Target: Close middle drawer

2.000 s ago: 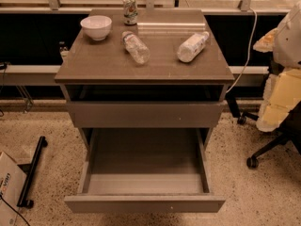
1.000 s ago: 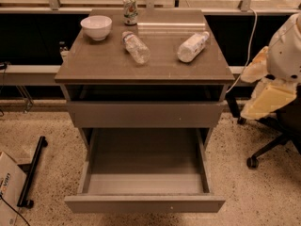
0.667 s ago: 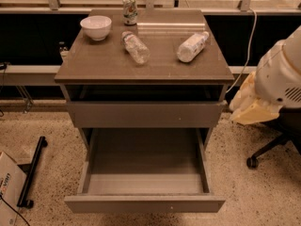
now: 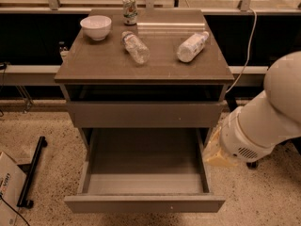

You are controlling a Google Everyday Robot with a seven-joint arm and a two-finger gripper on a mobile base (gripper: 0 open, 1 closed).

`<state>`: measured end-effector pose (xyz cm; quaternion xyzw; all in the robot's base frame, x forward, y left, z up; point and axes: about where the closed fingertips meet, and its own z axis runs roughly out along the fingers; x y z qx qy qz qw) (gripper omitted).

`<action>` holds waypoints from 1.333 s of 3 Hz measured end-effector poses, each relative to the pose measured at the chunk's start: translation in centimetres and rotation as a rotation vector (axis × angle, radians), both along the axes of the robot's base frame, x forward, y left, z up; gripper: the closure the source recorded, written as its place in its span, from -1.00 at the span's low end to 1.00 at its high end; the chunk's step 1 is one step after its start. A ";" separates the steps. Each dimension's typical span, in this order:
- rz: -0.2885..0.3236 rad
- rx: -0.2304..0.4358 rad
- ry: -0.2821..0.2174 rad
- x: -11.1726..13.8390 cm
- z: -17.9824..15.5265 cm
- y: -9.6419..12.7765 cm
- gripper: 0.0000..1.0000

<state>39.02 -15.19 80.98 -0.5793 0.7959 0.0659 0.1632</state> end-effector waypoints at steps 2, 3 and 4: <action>0.018 -0.024 0.052 -0.5 -3.3 1.7 1.00; 0.027 -0.026 0.106 -1.2 -7.2 2.8 1.00; 0.014 0.012 0.118 -2.3 -12.7 3.5 1.00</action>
Offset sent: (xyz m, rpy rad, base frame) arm -0.0085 0.0327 -0.0595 -0.0439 0.1104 0.0359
